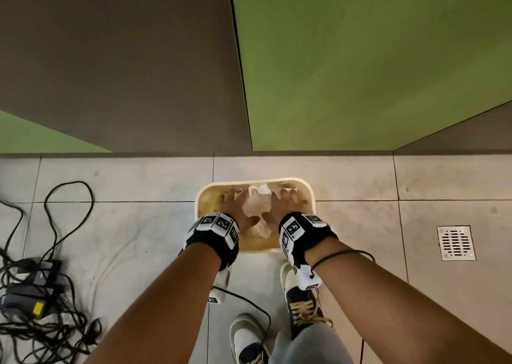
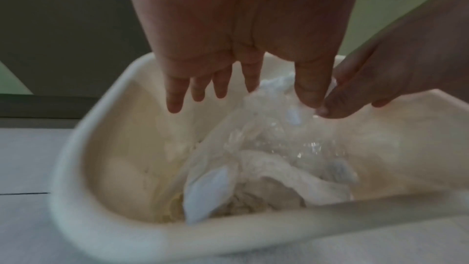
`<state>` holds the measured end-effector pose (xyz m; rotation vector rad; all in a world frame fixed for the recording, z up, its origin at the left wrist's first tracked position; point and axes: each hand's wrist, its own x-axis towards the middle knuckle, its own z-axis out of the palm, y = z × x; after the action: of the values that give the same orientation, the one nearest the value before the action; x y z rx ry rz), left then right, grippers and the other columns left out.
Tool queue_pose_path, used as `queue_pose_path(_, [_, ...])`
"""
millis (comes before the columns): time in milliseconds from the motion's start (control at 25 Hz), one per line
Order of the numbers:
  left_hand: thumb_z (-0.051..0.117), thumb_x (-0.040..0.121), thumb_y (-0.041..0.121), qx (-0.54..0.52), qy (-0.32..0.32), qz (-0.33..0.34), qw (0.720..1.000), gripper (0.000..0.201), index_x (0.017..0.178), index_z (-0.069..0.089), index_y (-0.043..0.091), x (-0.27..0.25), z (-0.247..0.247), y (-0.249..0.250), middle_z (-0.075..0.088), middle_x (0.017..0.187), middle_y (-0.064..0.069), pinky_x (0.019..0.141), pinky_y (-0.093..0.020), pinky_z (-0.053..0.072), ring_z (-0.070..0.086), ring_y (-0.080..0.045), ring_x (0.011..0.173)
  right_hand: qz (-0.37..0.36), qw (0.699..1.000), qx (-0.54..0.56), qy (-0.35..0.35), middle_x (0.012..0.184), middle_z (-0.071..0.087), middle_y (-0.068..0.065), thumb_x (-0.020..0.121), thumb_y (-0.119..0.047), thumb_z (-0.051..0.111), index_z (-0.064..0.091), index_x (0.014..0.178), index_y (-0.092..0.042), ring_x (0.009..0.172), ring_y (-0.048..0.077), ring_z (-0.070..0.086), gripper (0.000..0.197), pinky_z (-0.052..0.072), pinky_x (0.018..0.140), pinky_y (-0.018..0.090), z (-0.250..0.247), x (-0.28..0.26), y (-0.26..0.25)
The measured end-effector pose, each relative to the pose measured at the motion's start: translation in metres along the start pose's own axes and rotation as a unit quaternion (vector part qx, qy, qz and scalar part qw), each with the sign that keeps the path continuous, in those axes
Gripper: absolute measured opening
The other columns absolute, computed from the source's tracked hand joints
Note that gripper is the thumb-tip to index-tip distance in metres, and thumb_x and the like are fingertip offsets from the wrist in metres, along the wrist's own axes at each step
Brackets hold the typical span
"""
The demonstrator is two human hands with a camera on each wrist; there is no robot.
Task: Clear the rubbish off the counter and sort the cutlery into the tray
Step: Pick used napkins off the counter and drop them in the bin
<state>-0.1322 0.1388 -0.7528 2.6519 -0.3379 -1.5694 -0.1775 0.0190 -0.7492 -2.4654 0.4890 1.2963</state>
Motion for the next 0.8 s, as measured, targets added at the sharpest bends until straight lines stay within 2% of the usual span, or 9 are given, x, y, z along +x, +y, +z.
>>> queue_pose_path(80, [0.055, 0.084, 0.043, -0.030, 0.040, 0.002, 0.999, 0.075, 0.147, 0.019, 0.025, -0.022, -0.009, -0.001, 0.019, 0.157, 0.000, 0.122, -0.039, 0.011, 0.011, -0.024, 0.147, -0.015, 0.999, 0.017, 0.030, 0.153, 0.019, 0.012, 0.090, -0.037, 0.046, 0.029, 0.140, -0.016, 0.141, 0.034, 0.016, 0.058, 0.023, 0.113, 0.051, -0.009, -0.021, 0.004])
queue_pose_path(160, [0.056, 0.085, 0.036, -0.098, 0.077, -0.001, 0.992, 0.063, 0.142, 0.033, 0.022, -0.060, -0.027, 0.000, 0.034, 0.151, -0.003, 0.117, -0.033, 0.025, 0.030, -0.024, 0.140, -0.034, 0.997, 0.060, 0.036, 0.149, 0.030, 0.011, 0.090, -0.030, 0.046, 0.036, 0.138, -0.014, 0.137, 0.033, 0.028, 0.051, 0.031, 0.111, 0.047, -0.024, -0.052, 0.010])
queue_pose_path(240, [0.055, 0.089, 0.029, -0.143, 0.078, 0.004, 0.987, 0.050, 0.137, 0.043, 0.019, -0.112, -0.052, 0.006, 0.045, 0.144, -0.006, 0.110, -0.028, 0.031, 0.042, -0.024, 0.132, -0.038, 0.996, 0.079, 0.034, 0.145, 0.037, 0.009, 0.090, -0.022, 0.047, 0.039, 0.137, -0.015, 0.132, 0.031, 0.036, 0.048, 0.035, 0.109, 0.042, -0.045, -0.092, 0.015])
queue_pose_path(360, [0.055, 0.089, 0.023, -0.186, 0.078, 0.041, 0.979, 0.040, 0.129, 0.053, 0.017, -0.190, -0.095, 0.020, 0.058, 0.132, -0.004, 0.101, -0.024, 0.038, 0.053, -0.021, 0.121, -0.049, 0.993, 0.096, 0.045, 0.139, 0.047, 0.009, 0.089, -0.019, 0.047, 0.044, 0.134, -0.018, 0.127, 0.029, 0.045, 0.045, 0.040, 0.106, 0.038, -0.085, -0.156, 0.017])
queue_pose_path(480, [0.057, 0.088, 0.021, -0.236, 0.105, 0.073, 0.963, 0.034, 0.121, 0.058, 0.016, -0.279, -0.142, 0.034, 0.063, 0.123, -0.004, 0.088, -0.022, 0.043, 0.059, -0.021, 0.105, -0.083, 0.985, 0.131, 0.072, 0.129, 0.058, 0.010, 0.089, -0.017, 0.048, 0.051, 0.127, -0.015, 0.118, 0.027, 0.054, 0.038, 0.044, 0.102, 0.033, -0.141, -0.240, 0.009])
queue_pose_path(600, [0.057, 0.088, 0.020, -0.236, 0.121, 0.139, 0.954, 0.032, 0.120, 0.059, 0.016, -0.377, -0.188, 0.047, 0.065, 0.115, -0.005, 0.090, -0.027, 0.046, 0.061, -0.022, 0.098, -0.111, 0.966, 0.182, 0.145, 0.117, 0.066, 0.011, 0.090, -0.013, 0.049, 0.058, 0.119, -0.012, 0.105, 0.026, 0.060, 0.031, 0.045, 0.095, 0.028, -0.197, -0.341, 0.005])
queue_pose_path(680, [0.057, 0.089, 0.021, -0.227, 0.129, 0.172, 0.950, 0.032, 0.121, 0.059, 0.017, -0.435, -0.214, 0.053, 0.063, 0.104, 0.001, 0.089, -0.029, 0.048, 0.062, -0.018, 0.093, -0.125, 0.951, 0.210, 0.189, 0.115, 0.066, 0.009, 0.091, -0.014, 0.050, 0.059, 0.118, -0.014, 0.096, 0.023, 0.061, 0.029, 0.049, 0.095, 0.031, -0.226, -0.401, 0.006])
queue_pose_path(720, [0.058, 0.088, 0.020, -0.226, 0.144, 0.190, 0.944, 0.032, 0.120, 0.059, 0.018, -0.466, -0.229, 0.056, 0.062, 0.100, 0.003, 0.087, -0.028, 0.050, 0.061, -0.015, 0.090, -0.130, 0.942, 0.222, 0.215, 0.116, 0.065, 0.008, 0.091, -0.015, 0.050, 0.058, 0.119, -0.015, 0.097, 0.022, 0.062, 0.029, 0.050, 0.095, 0.032, -0.244, -0.432, 0.007])
queue_pose_path(800, [0.058, 0.088, 0.019, -0.216, 0.178, 0.237, 0.931, 0.031, 0.119, 0.059, 0.018, -0.523, -0.259, 0.066, 0.063, 0.097, 0.004, 0.074, -0.014, 0.049, 0.058, -0.008, 0.084, -0.135, 0.924, 0.242, 0.262, 0.116, 0.064, 0.004, 0.092, -0.017, 0.050, 0.057, 0.121, -0.018, 0.095, 0.021, 0.062, 0.030, 0.049, 0.090, 0.031, -0.281, -0.490, 0.010])
